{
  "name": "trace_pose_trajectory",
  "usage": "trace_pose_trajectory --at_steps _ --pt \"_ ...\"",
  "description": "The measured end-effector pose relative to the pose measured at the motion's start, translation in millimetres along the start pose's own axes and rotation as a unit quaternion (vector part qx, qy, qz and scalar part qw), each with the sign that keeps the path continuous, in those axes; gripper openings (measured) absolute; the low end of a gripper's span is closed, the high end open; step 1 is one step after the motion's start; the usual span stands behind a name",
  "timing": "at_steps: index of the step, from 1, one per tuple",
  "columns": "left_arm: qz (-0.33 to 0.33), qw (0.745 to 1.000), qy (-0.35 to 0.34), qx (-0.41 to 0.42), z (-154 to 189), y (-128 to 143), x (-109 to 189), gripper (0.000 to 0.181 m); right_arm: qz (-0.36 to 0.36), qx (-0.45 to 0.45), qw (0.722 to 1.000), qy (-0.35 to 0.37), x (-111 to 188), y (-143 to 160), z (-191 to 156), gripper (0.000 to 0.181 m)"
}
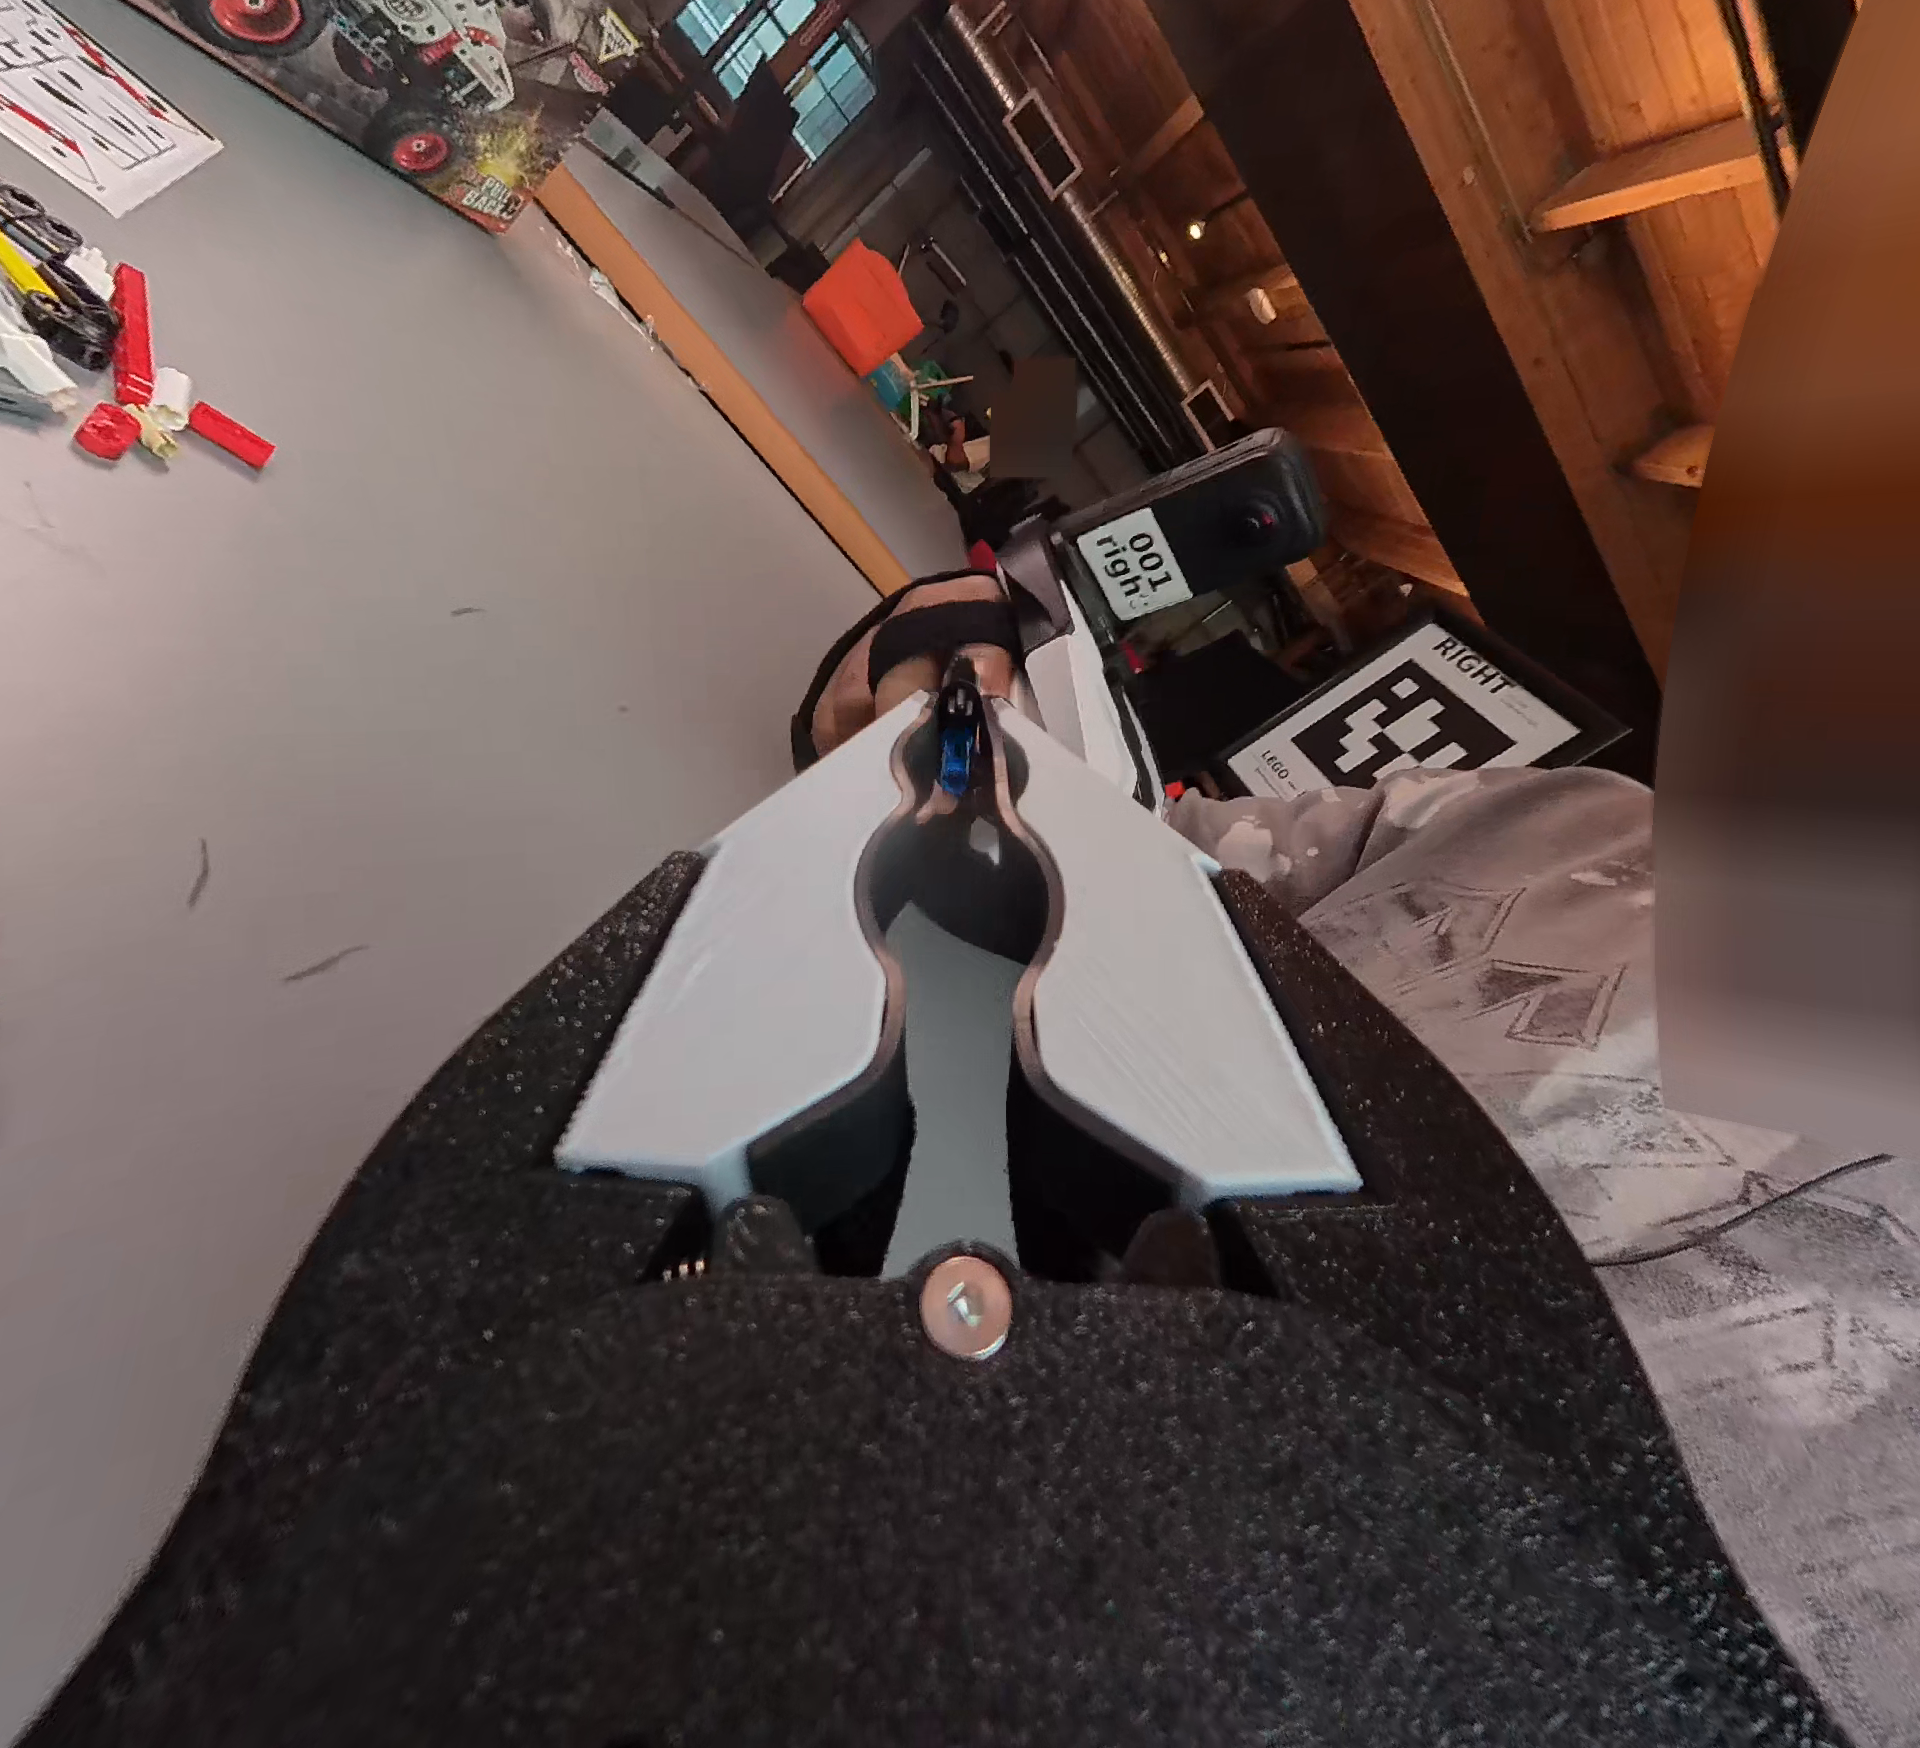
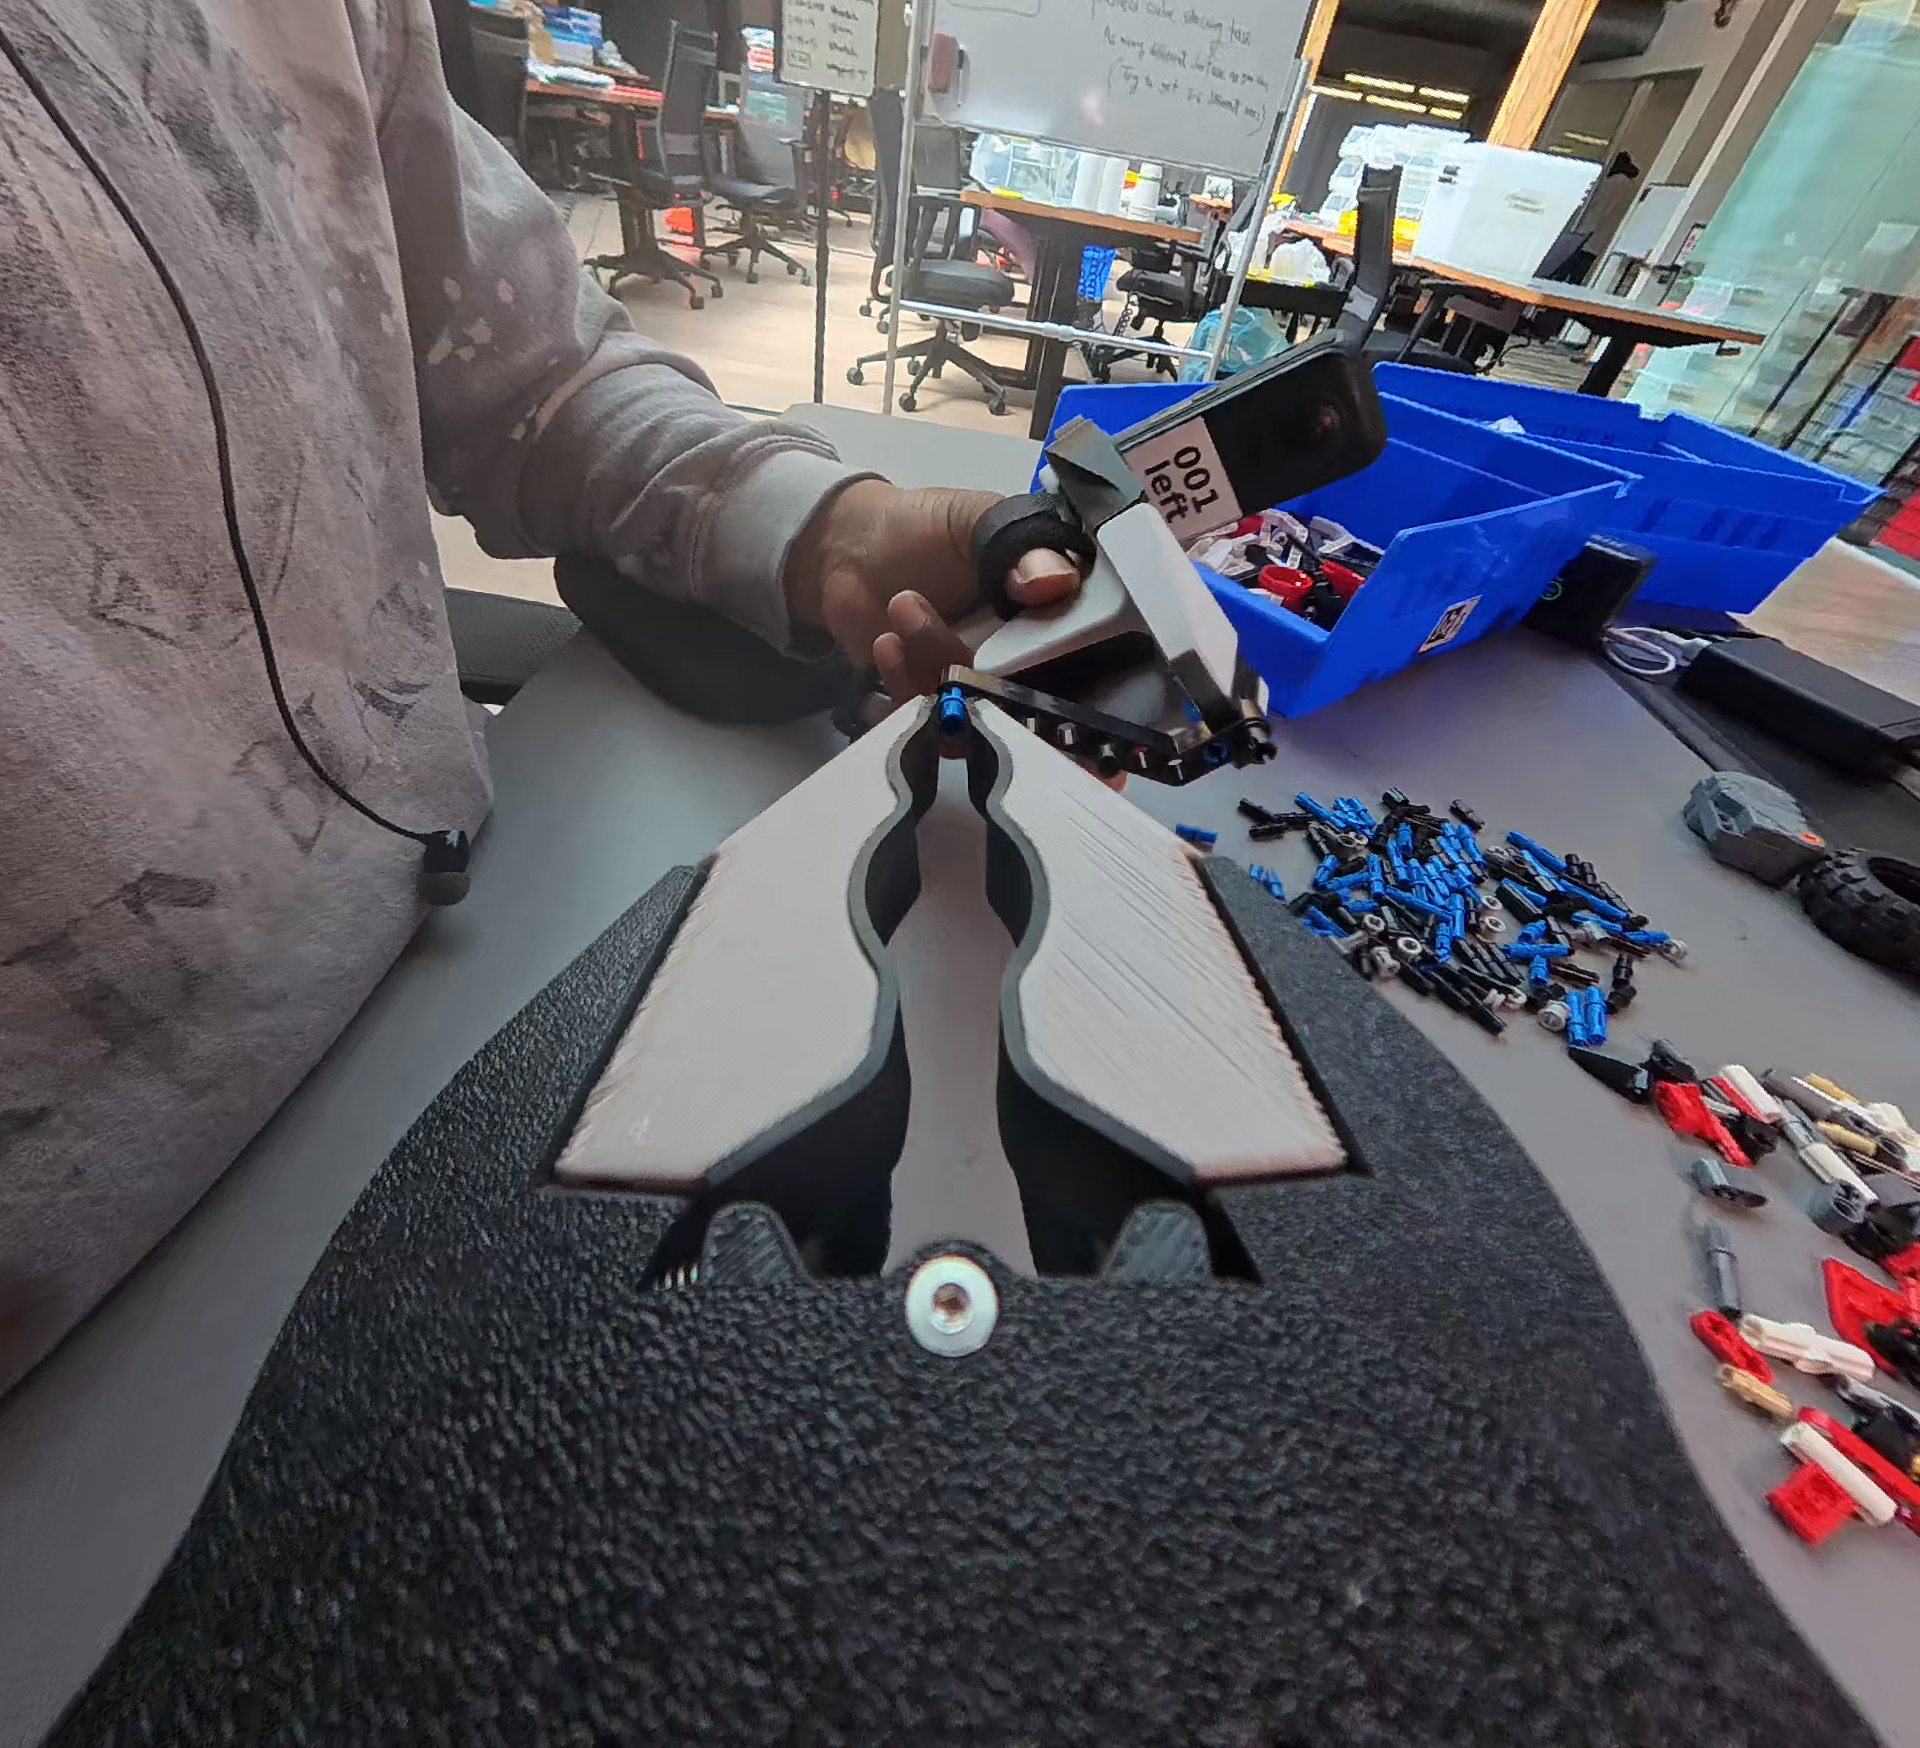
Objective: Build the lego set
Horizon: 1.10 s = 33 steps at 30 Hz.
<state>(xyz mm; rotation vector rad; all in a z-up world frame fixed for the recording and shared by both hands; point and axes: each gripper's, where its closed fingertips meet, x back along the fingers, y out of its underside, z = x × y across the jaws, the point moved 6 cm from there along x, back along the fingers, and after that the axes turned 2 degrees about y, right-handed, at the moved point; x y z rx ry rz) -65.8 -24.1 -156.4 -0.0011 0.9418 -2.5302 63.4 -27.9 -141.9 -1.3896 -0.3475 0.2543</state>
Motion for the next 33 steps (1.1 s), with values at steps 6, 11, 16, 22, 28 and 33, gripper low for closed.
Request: trace_pose_trajectory --at_steps 6,11,16,22,28,33 --pt "-0.074 0.996 -0.036 -0.028 -6 4 3 0.006 -0.049 -0.005 0.998 -0.025 8 14 0 0.004" --pt "-0.057 0.998 -0.008 -0.008 -2 2 2 0.011 -0.012 -0.012 1.0 -0.02 8 6 2 0.004" --pt "-0.045 0.999 0.007 0.022 -2 3 -2 0.007 0.013 -0.026 0.999 -0.012 9 2 5 0.004" --pt "-0.115 0.985 -0.098 -0.089 -7 7 5 0.005 -0.009 -0.021 1.0 0.016 14 5 14 0.004" --pt "-0.233 0.907 -0.256 -0.241 -27 22 13 0.017 -0.047 -0.023 0.992 0.114 30 13 44 0.004" --pt "-0.263 0.899 -0.293 -0.19 -43 32 7 0.027 -0.098 -0.041 0.979 0.176 38 29 63 0.005"
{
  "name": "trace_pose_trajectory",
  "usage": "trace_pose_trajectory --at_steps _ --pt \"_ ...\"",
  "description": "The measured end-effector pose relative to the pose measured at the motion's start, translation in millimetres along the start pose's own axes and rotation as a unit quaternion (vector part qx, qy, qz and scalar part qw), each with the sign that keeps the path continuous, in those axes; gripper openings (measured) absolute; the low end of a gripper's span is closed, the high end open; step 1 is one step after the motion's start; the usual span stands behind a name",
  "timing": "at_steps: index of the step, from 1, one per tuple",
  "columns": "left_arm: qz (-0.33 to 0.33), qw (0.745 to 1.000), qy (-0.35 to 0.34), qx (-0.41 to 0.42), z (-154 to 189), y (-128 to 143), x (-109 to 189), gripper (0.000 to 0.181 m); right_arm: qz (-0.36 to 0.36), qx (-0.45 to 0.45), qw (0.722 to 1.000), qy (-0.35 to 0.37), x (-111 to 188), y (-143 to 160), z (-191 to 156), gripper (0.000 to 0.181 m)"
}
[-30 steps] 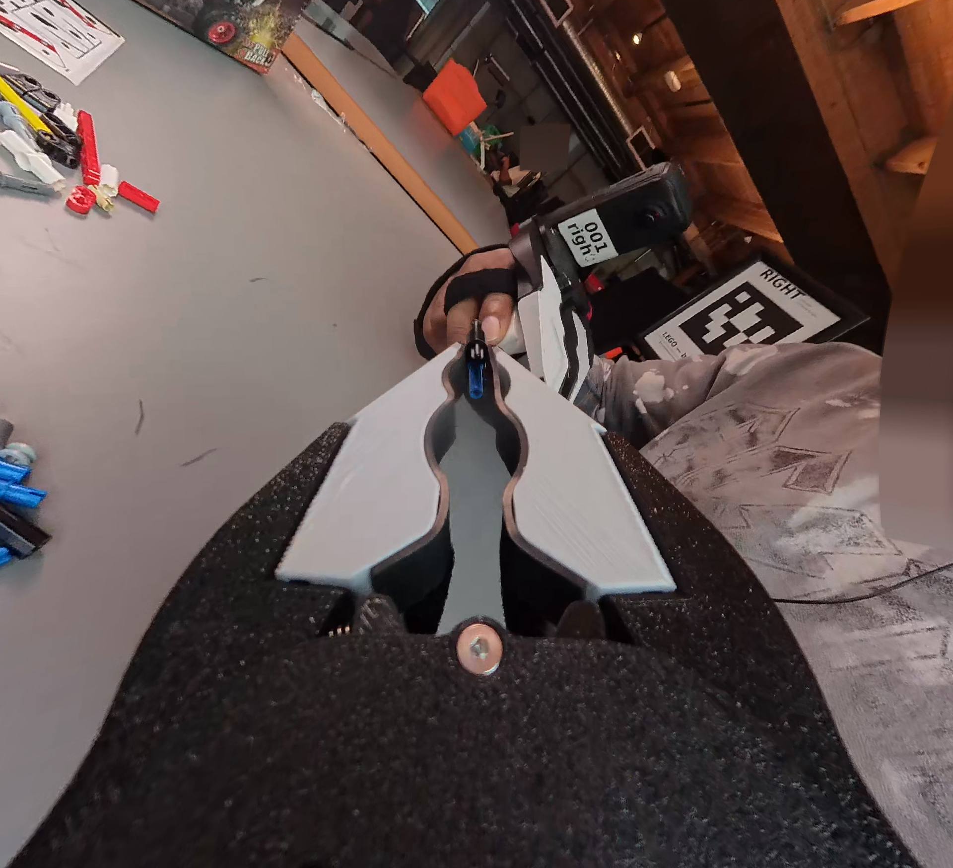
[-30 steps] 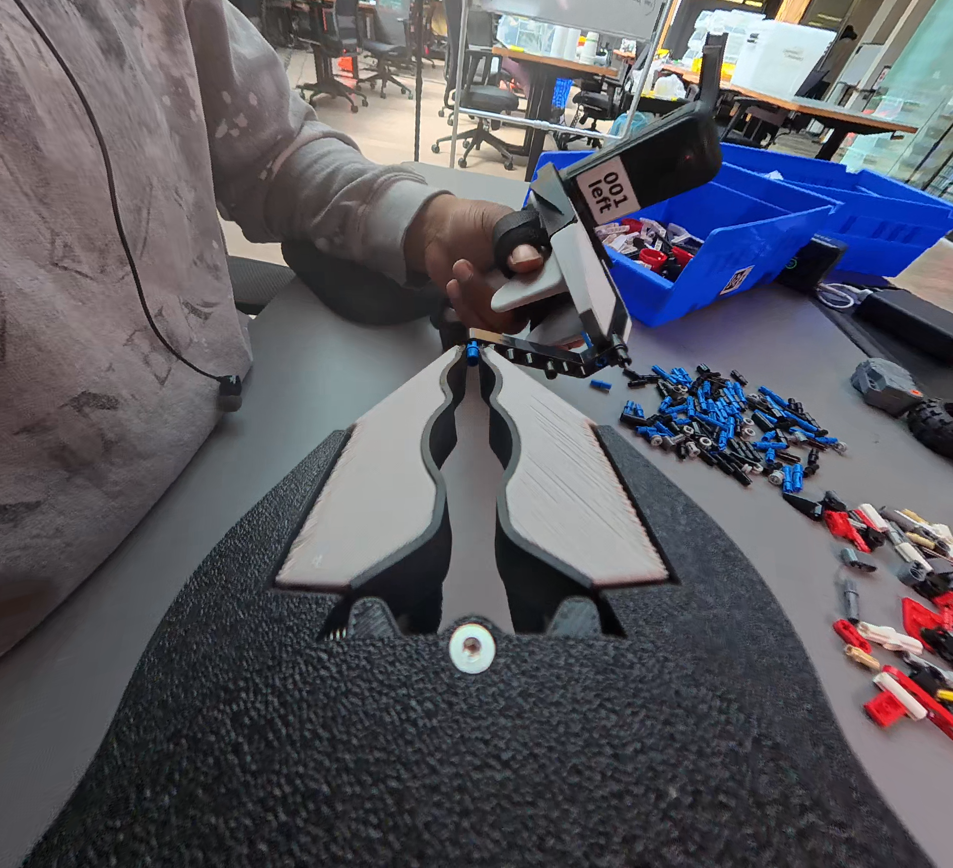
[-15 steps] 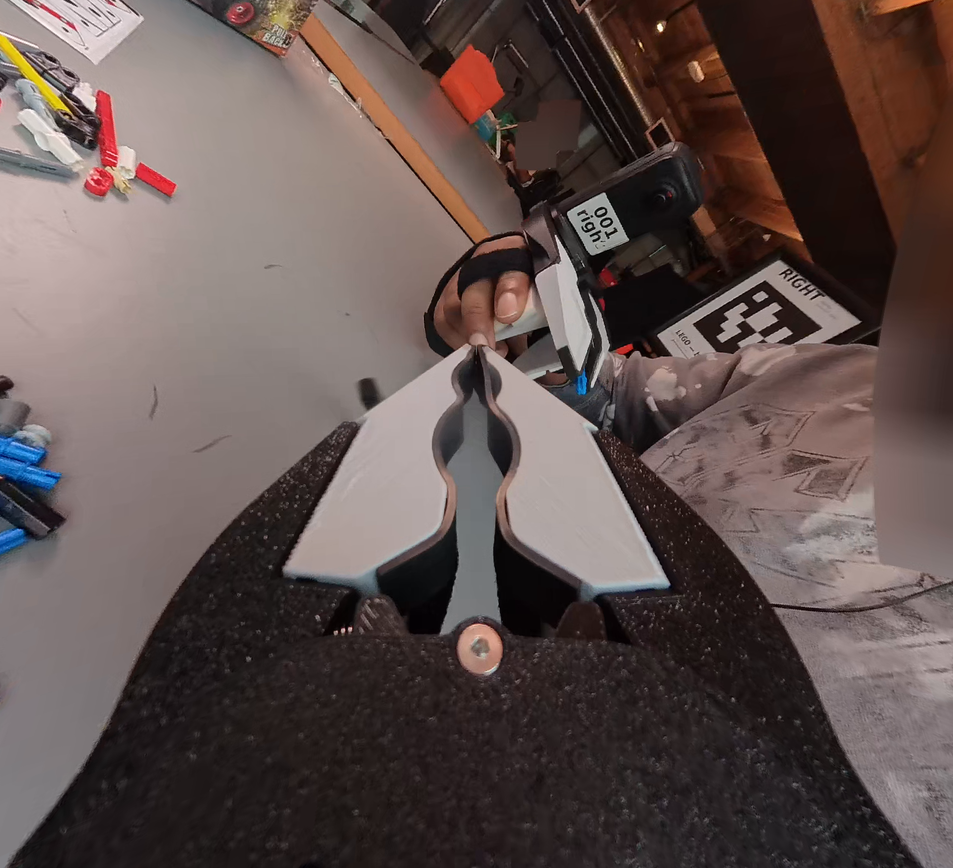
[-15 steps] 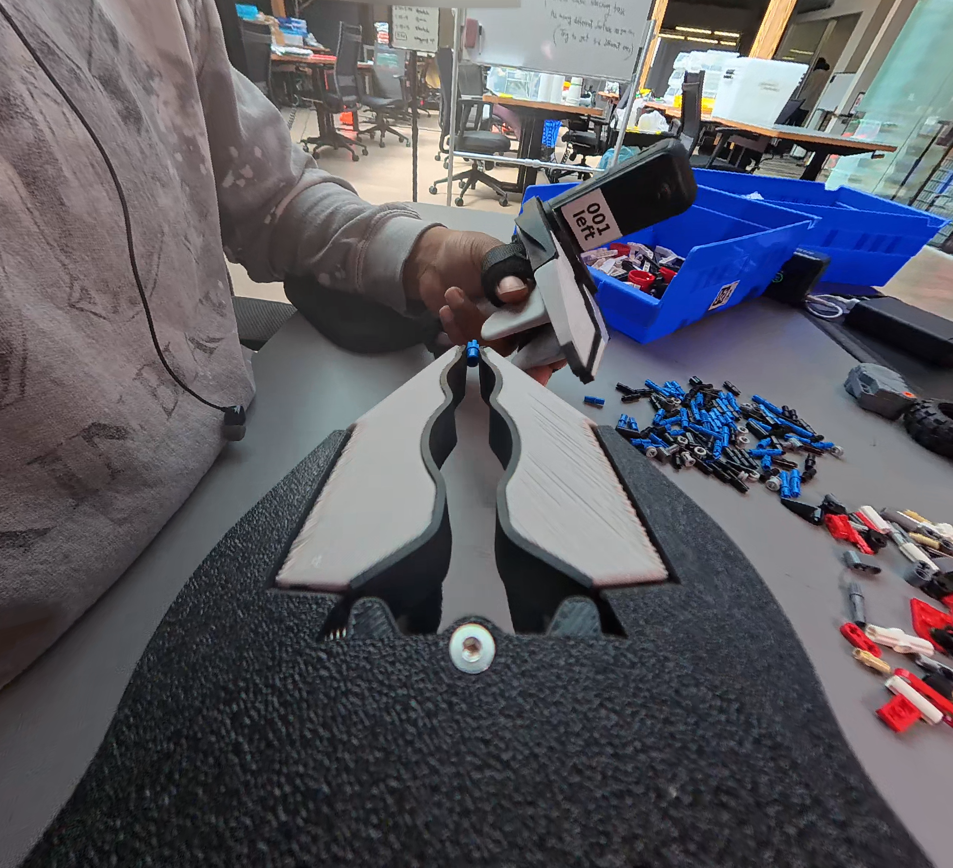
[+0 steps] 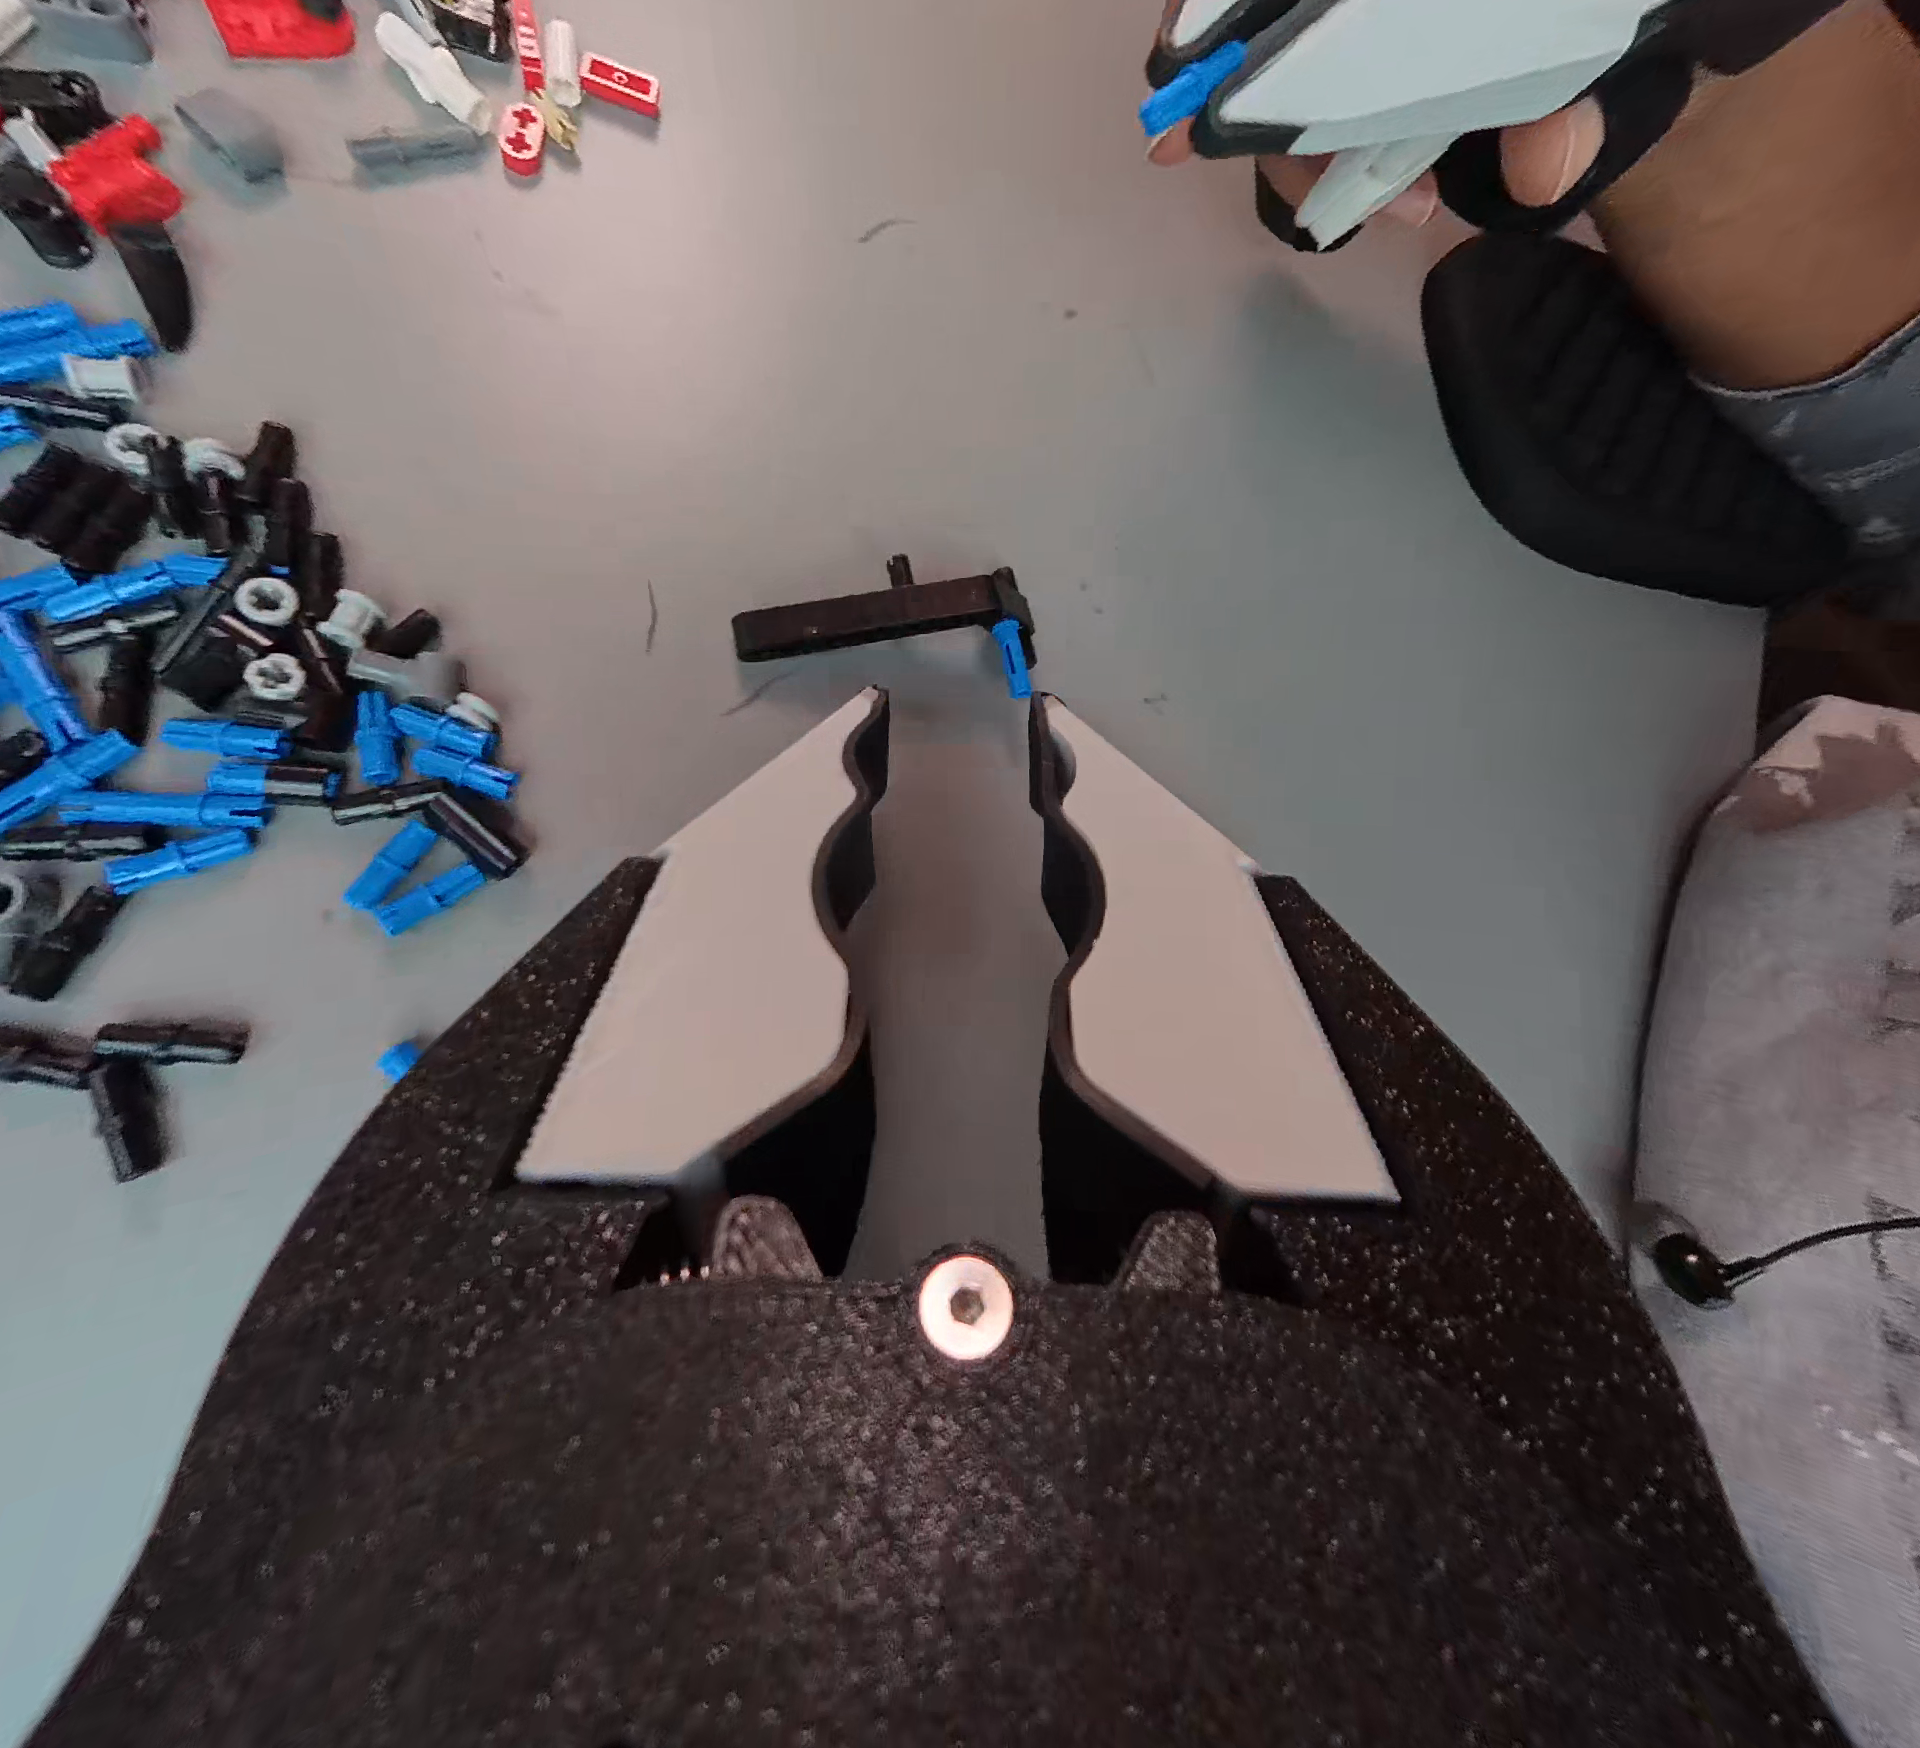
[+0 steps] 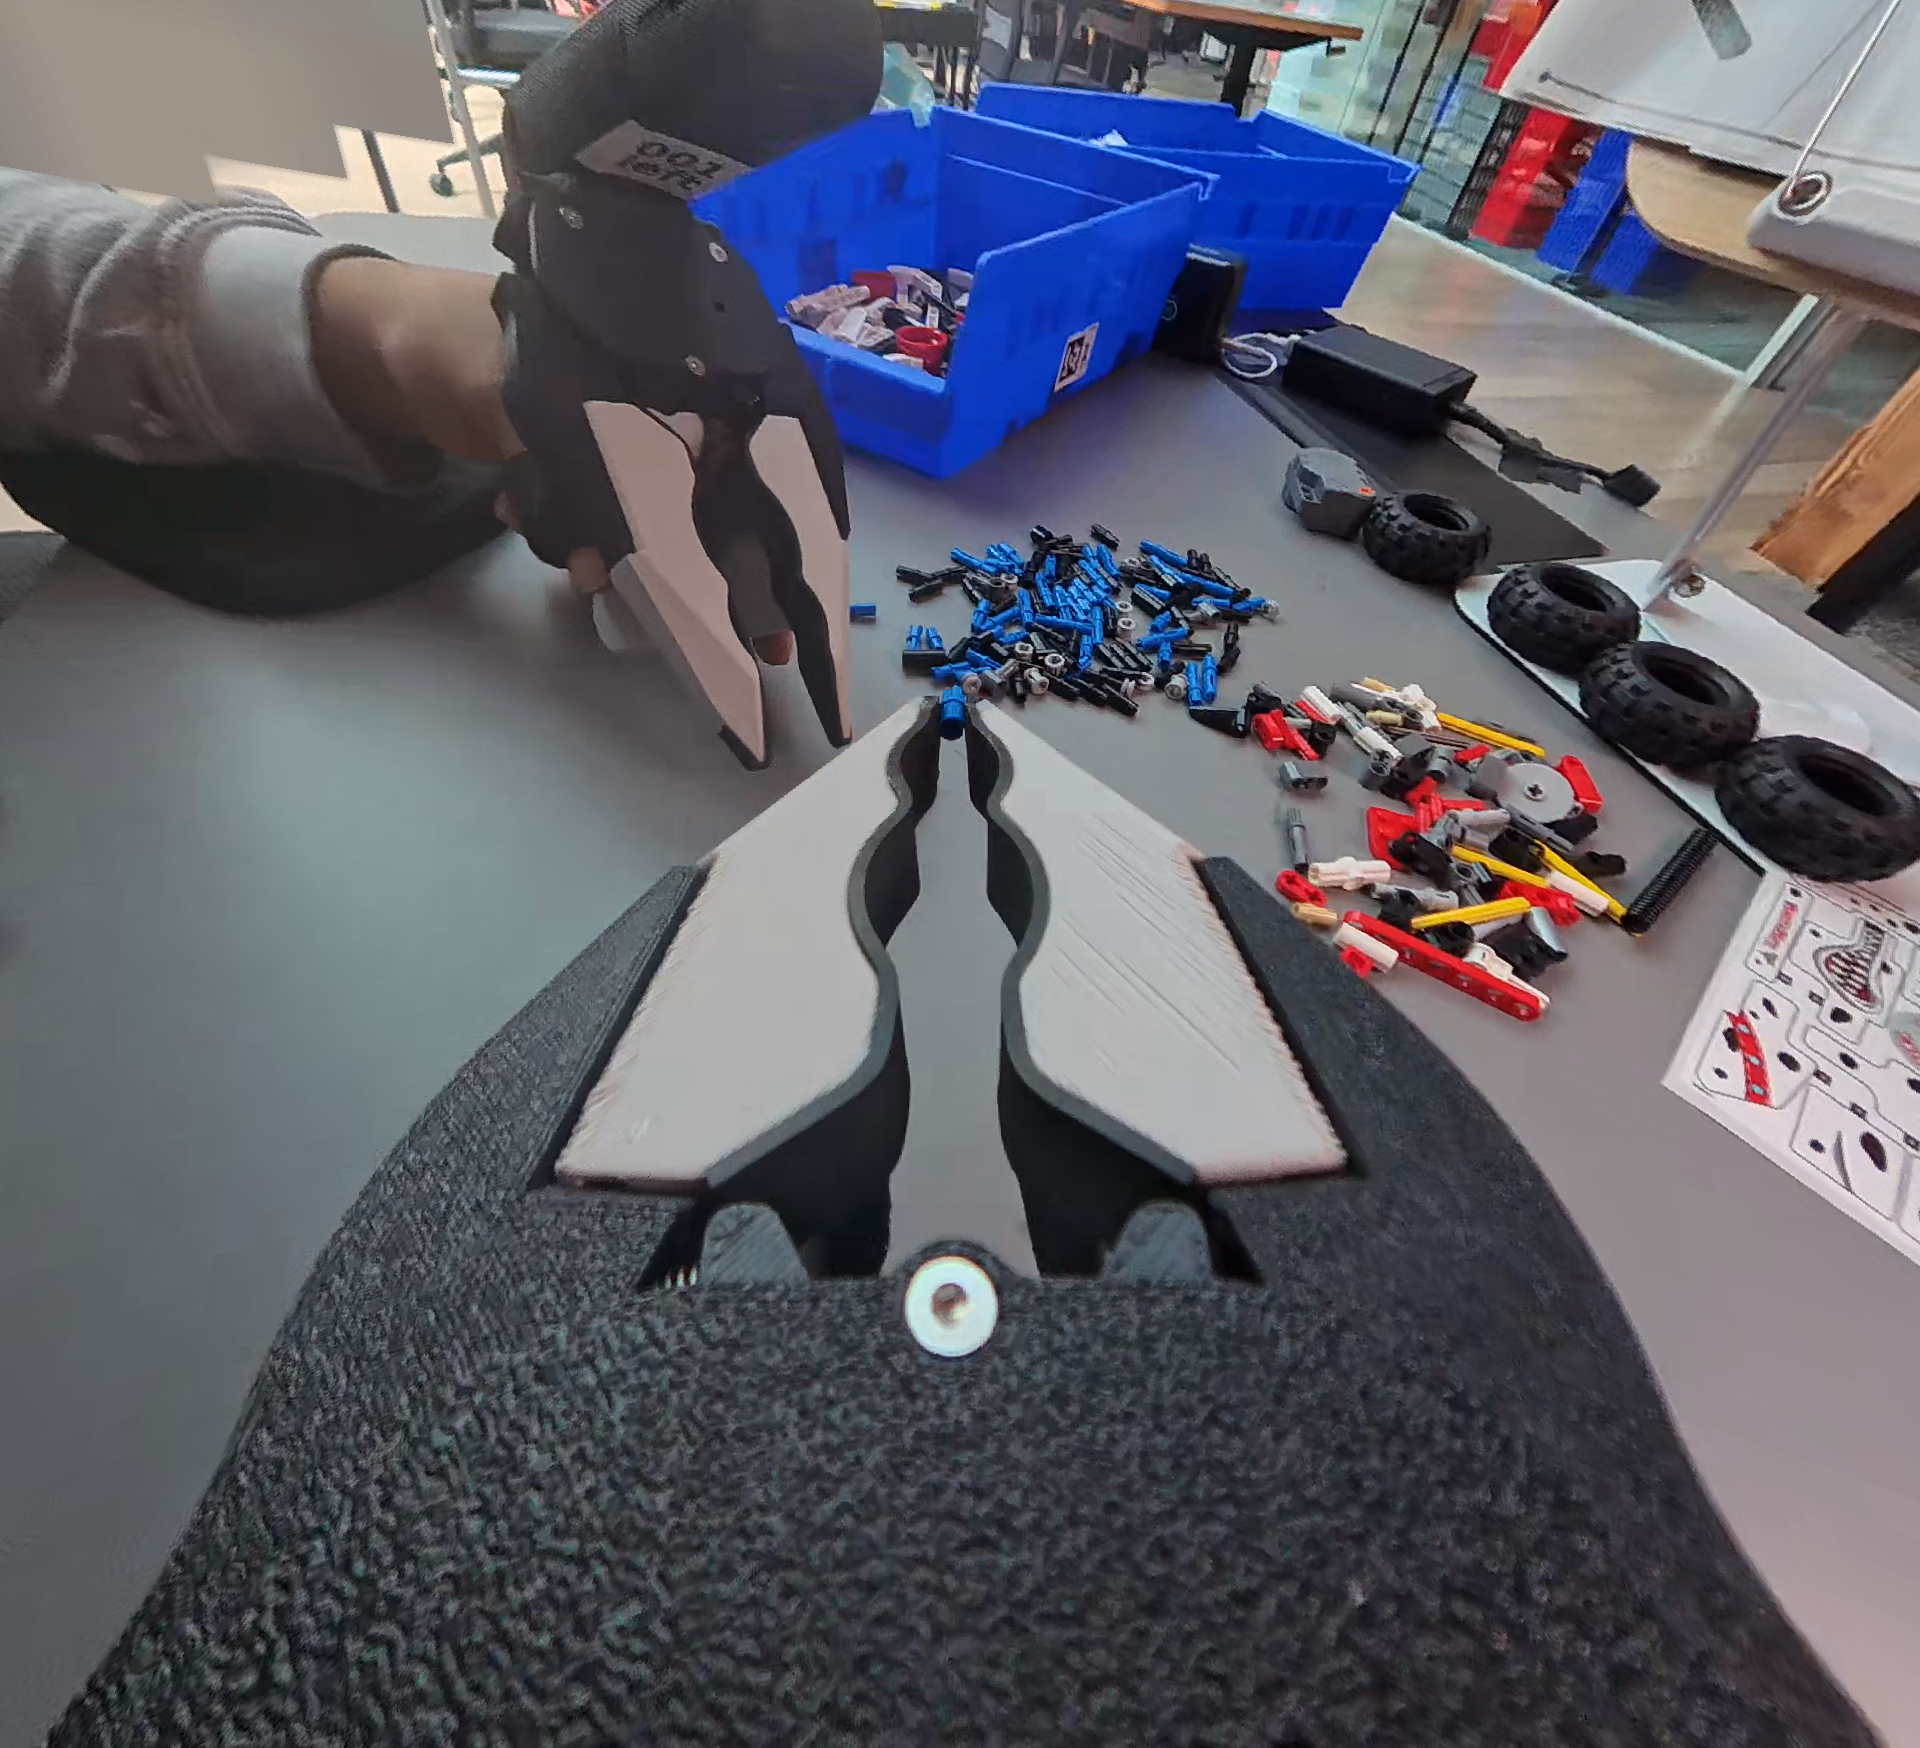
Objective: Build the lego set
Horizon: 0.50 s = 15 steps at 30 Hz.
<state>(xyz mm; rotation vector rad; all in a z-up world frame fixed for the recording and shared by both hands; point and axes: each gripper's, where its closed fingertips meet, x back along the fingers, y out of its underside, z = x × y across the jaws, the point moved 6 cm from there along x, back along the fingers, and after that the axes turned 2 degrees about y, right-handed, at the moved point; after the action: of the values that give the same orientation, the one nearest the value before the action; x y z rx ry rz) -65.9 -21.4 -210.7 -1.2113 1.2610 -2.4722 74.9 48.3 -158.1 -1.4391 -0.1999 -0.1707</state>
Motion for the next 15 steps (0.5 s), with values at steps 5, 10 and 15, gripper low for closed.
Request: trace_pose_trajectory --at_steps 5,10,15 --pt "-0.026 0.997 0.007 0.066 5 -4 -18 0.048 -0.043 0.0 0.999 0.028 -5 10 5 0.005" --pt "-0.011 0.993 0.01 0.121 4 -14 -25 0.052 -0.044 -0.011 0.998 0.043 -4 9 9 0.004" --pt "-0.023 0.995 -0.044 0.087 1 -23 -38 0.041 -0.042 -0.022 0.998 0.05 -3 7 10 0.005"
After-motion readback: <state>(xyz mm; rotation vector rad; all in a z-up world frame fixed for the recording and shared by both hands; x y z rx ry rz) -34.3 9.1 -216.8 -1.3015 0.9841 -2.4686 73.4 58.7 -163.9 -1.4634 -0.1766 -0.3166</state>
